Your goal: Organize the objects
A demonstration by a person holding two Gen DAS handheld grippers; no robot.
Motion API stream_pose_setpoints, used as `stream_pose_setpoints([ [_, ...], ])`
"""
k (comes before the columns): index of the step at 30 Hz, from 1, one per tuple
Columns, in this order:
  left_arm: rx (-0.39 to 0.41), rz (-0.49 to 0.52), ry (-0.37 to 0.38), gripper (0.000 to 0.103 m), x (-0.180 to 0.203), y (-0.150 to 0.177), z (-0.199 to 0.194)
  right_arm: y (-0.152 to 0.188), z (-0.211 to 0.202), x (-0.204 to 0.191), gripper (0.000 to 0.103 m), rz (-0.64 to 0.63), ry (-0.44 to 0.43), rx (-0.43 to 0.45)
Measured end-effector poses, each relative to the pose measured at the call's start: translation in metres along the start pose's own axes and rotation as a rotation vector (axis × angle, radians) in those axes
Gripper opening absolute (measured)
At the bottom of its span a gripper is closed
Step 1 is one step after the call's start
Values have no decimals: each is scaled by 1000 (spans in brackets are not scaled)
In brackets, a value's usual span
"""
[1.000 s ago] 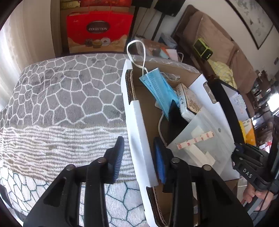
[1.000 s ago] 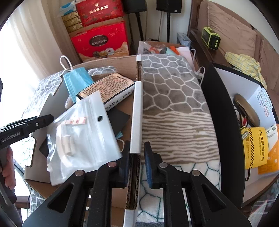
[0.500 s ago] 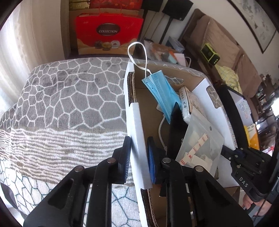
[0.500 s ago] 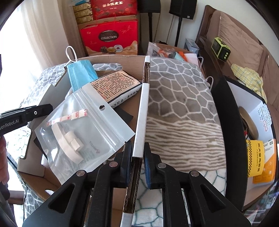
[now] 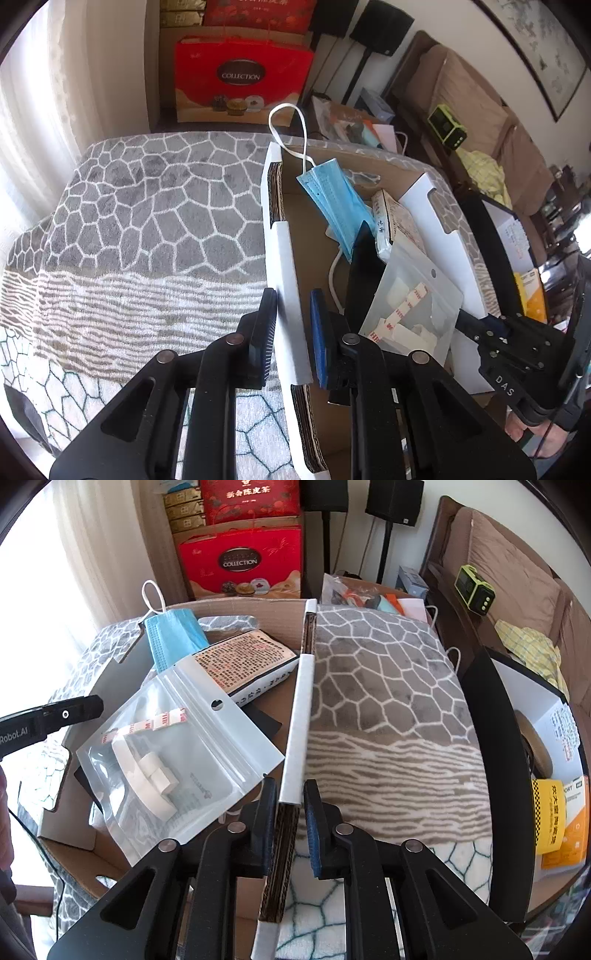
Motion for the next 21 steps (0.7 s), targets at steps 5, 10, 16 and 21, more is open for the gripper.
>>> stream_pose_setpoints([
  [5,32,15,-25,29,5,10,-13,4,-14,2,21,7,4,31],
  [10,76,33,-47,40,12,21,-29,8,-26,6,27,27,-6,58],
  [16,126,57,-97,60,23,39,-45,15,-43,8,46,49,-22,100],
  [21,171,61,-118,74,29,51,-56,24,-57,8,75,59,-32,137],
])
Point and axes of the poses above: each gripper's, at about its wrist camera, not at the fingertips, and z roughly the way its jaws point, x to its right, y to its underside, the point moved 4 cm from there along z, roughly the way its jaws point, and after that the axes turned 7 degrees about -x, right-handed, at the moved point
